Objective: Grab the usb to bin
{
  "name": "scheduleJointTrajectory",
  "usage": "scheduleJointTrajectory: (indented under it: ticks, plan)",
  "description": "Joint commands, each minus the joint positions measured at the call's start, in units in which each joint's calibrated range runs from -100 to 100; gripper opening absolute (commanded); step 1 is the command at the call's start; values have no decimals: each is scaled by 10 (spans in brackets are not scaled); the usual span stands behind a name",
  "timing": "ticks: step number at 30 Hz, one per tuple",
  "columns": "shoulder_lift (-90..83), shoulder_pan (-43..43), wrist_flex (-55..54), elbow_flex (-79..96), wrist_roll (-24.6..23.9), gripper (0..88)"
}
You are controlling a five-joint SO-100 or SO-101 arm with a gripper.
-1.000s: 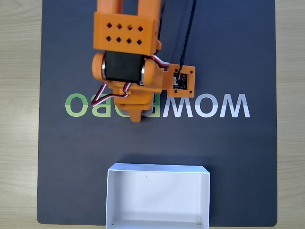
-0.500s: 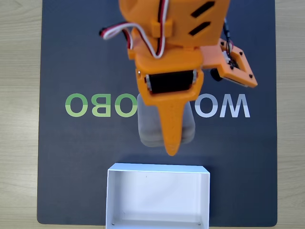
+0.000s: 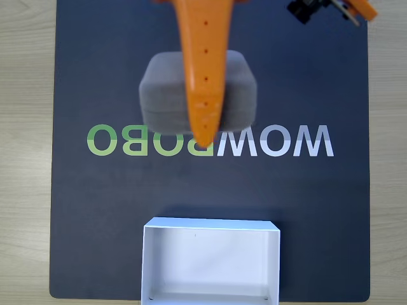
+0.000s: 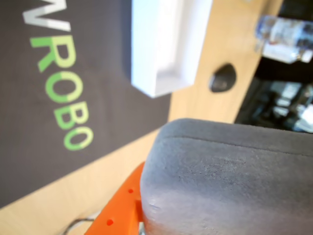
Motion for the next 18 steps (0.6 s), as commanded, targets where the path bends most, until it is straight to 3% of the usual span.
scheduleJointTrajectory:
  ticks: [1,18]
  plan:
    - [24,20,-23,-42,-2,133]
    - [649,17,-50,-592,-3,134]
